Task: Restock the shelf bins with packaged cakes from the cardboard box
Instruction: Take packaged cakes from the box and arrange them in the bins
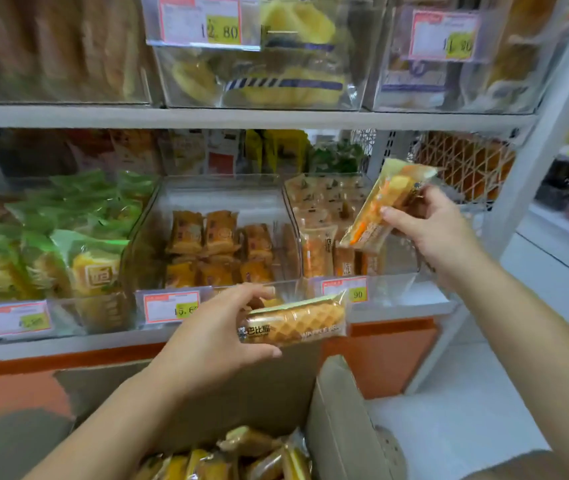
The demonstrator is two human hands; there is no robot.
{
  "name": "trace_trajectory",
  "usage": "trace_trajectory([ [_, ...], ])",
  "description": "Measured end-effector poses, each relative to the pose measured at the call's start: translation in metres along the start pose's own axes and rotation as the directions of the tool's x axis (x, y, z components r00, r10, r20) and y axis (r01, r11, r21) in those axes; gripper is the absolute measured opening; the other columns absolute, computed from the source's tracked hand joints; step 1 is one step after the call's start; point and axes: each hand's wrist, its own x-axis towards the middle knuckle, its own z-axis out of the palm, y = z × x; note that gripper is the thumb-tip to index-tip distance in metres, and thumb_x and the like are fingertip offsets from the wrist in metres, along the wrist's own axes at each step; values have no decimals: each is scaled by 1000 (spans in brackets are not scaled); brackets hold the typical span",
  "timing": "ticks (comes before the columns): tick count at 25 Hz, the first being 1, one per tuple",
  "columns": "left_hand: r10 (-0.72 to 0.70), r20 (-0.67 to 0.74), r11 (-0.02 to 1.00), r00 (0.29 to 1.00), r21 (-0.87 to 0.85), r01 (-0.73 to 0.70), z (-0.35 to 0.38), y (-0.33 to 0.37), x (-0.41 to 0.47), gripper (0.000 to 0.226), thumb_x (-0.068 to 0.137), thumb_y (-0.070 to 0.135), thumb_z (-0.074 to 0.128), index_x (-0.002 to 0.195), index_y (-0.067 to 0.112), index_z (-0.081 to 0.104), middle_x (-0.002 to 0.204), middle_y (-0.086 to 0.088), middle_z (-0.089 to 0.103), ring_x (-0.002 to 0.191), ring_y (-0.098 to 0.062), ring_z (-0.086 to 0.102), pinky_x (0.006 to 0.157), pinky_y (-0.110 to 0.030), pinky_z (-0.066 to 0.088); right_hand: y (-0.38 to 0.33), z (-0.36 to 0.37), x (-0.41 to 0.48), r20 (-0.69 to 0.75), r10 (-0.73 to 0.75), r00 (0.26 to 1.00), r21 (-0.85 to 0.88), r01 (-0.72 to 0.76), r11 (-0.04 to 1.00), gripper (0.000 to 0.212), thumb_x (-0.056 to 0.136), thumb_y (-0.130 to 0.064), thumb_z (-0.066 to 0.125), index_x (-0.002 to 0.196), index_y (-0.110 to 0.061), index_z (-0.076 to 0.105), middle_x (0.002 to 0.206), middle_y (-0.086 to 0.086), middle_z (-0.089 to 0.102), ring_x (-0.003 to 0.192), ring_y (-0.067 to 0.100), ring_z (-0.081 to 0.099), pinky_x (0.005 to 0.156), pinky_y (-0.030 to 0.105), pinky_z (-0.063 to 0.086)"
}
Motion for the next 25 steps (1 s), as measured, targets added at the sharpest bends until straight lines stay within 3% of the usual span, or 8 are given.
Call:
trace_trajectory([
  [2, 33, -3, 999, 999, 36, -33, 1, 13, 18, 56, 69, 44, 84, 111, 49, 46, 108, 30, 51, 100, 7, 54, 76, -10, 51, 17, 10, 15, 99, 146, 984, -222, -122, 967, 35, 80, -28, 77, 111, -24, 59, 113, -1, 69, 96, 15, 67, 88, 43, 56],
  [5, 61, 58, 990, 996, 128, -68, 3, 18, 36, 49, 70, 46, 82, 102, 50, 45, 105, 32, 44, 99, 8, 51, 73, -8, 45, 35, 33, 25, 224, 291, 930, -541, -130, 831, 50, 80, -28, 78, 123, -9, 58, 112, 0, 66, 98, 21, 66, 89, 40, 55],
  [11, 58, 121, 985, 991, 153, -77, 10, 22, 55, 53, 70, 44, 83, 112, 50, 51, 112, 28, 42, 101, 8, 47, 74, -6, 40, 44, 36, 34, 228, 379, 897, -740, -93, 666, 46, 82, -46, 72, 108, -10, 63, 107, 6, 68, 93, 22, 63, 71, 29, 46],
  [14, 43, 96, 993, 994, 109, -53, 11, 32, 61, 61, 68, 39, 85, 111, 51, 43, 114, 27, 48, 99, 6, 51, 71, -9, 44, 31, 27, 25, 236, 338, 911, -788, -24, 615, 50, 86, -52, 64, 113, -11, 62, 110, 6, 68, 96, 21, 63, 77, 32, 50],
  [17, 55, 89, 997, 995, 46, -59, 3, 46, 75, 70, 67, 33, 87, 115, 51, 40, 108, 23, 54, 93, 8, 58, 68, -11, 50, 0, 3, 7, 194, 144, 970, -706, 36, 707, 47, 91, -55, 52, 121, -20, 59, 115, -2, 66, 100, 15, 61, 87, 33, 51],
  [21, 107, 51, 993, 993, -54, -104, -8, 72, 103, 80, 66, 30, 88, 129, 44, 42, 109, 31, 50, 97, 16, 52, 73, 0, 43, -20, 2, -34, 556, 209, 805, -503, 125, 855, 64, 77, -60, 66, 134, -38, 48, 124, -20, 57, 105, -3, 56, 87, 18, 45],
  [23, 158, 34, 974, 987, -170, -150, -9, 84, 118, 83, 68, 29, 87, 137, 40, 42, 123, 26, 54, 111, 10, 53, 85, -6, 45, -11, 4, -32, 474, 107, 874, -464, 144, 874, 60, 75, -48, 75, 129, -36, 51, 118, -17, 62, 99, 2, 60, 85, 24, 51],
  [25, 169, -45, 921, 985, -350, -174, -4, 90, 134, 73, 78, 27, 80, 140, 34, 43, 126, 15, 60, 112, 1, 60, 92, -19, 51, -5, -9, -15, 259, 45, 965, -353, 51, 934, 42, 75, -34, 80, 112, -30, 61, 105, -12, 69, 94, 11, 66, 83, 31, 54],
])
